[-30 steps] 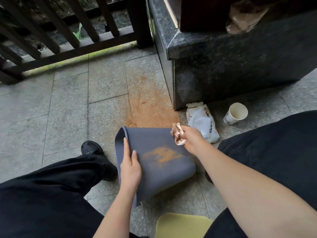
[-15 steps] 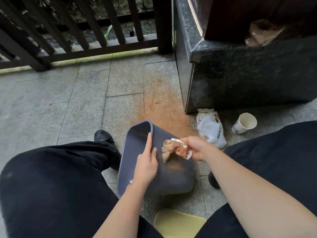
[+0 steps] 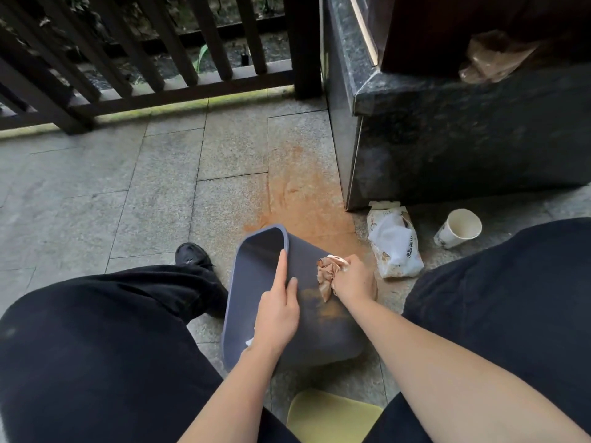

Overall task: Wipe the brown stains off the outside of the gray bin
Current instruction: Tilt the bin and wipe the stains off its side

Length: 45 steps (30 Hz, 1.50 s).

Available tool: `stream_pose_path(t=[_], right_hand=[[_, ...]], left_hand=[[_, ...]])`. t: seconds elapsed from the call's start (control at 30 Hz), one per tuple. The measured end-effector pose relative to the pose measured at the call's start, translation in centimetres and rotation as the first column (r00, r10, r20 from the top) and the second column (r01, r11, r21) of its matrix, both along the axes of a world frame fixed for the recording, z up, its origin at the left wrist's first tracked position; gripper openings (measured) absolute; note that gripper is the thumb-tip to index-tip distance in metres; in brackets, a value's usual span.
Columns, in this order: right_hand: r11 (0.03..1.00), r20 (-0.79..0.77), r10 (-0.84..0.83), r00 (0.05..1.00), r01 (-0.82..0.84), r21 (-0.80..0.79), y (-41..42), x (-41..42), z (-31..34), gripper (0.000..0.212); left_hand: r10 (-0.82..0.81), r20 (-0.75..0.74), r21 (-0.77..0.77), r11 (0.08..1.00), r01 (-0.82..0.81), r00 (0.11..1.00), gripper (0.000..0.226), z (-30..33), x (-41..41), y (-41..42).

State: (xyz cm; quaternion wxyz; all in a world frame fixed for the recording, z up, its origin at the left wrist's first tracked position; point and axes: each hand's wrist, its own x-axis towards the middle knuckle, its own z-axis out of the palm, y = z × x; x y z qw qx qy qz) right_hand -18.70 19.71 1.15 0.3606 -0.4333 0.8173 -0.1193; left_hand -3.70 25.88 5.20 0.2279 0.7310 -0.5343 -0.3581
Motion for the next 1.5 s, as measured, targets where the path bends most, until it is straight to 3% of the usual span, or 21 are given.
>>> stream_pose_path(t=[0.2, 0.33, 0.53, 0.63, 0.93, 1.0, 1.13, 1.3, 1.4, 1.5], right_hand=[[0.988, -0.028, 0.006, 1.000, -0.010, -0.153, -0.6, 0.2, 0.5, 0.027], [0.946, -0.008, 0.157, 0.988, -0.152, -0.285, -0.4, 0.8, 0.3, 0.028], [0.897, 0.027, 0.348, 0.937, -0.324, -0.301, 0.6, 1.5, -0.6, 0.048], [0.903, 0.072, 0.341, 0.937, -0.305, -0.303, 0.3, 1.4, -1.0, 0.049], [0.957, 0.075, 0.191, 0.979, -0.169, -0.237, -2.5, 0.4, -2.2, 0.013], [0.977, 0.177, 0.100, 0.979, -0.063, -0.204, -3.0, 0.1, -2.3, 0.011], [0.975, 0.482, -0.187, 0.856, 0.223, -0.017, -4.5, -1.2, -2.0, 0.016], [0.965, 0.486, -0.257, 0.835, 0.248, 0.083, -3.5, -1.9, -2.7, 0.021], [0.922, 0.462, -0.383, 0.800, 0.360, 0.141, -2.9, -1.9, -2.4, 0.015], [0.829, 0.481, -0.552, 0.682, 0.510, 0.228, -2.8, -2.8, -2.0, 0.020]], left_hand=[[-0.020, 0.010, -0.036, 0.999, 0.020, 1.000, 0.063, -0.2, -0.6, -0.1], [-0.007, 0.024, -0.059, 0.998, 0.009, 1.000, 0.063, -0.4, -0.4, -0.2], [0.056, -0.010, -0.054, 0.997, -0.056, 0.998, 0.064, -0.6, -0.5, -1.1], [0.052, -0.022, -0.043, 0.998, -0.053, 0.998, 0.063, -0.6, -0.7, -1.3], [-0.015, 0.014, -0.012, 1.000, 0.016, 1.000, 0.065, -0.3, -0.6, -2.0], [-0.022, 0.013, -0.013, 1.000, 0.022, 1.000, 0.064, -0.4, -0.5, -2.2], [0.015, -0.016, -0.014, 1.000, -0.015, 1.000, 0.060, -0.8, 0.0, -2.9], [0.122, -0.117, 0.025, 0.992, -0.120, 0.986, 0.070, -1.1, 0.9, -3.2], [0.046, -0.096, 0.050, 0.998, -0.042, 0.994, 0.088, -0.7, -0.2, -2.2], [-0.070, -0.091, 0.033, 0.997, 0.074, 0.993, 0.099, -0.5, -1.5, -0.6]])
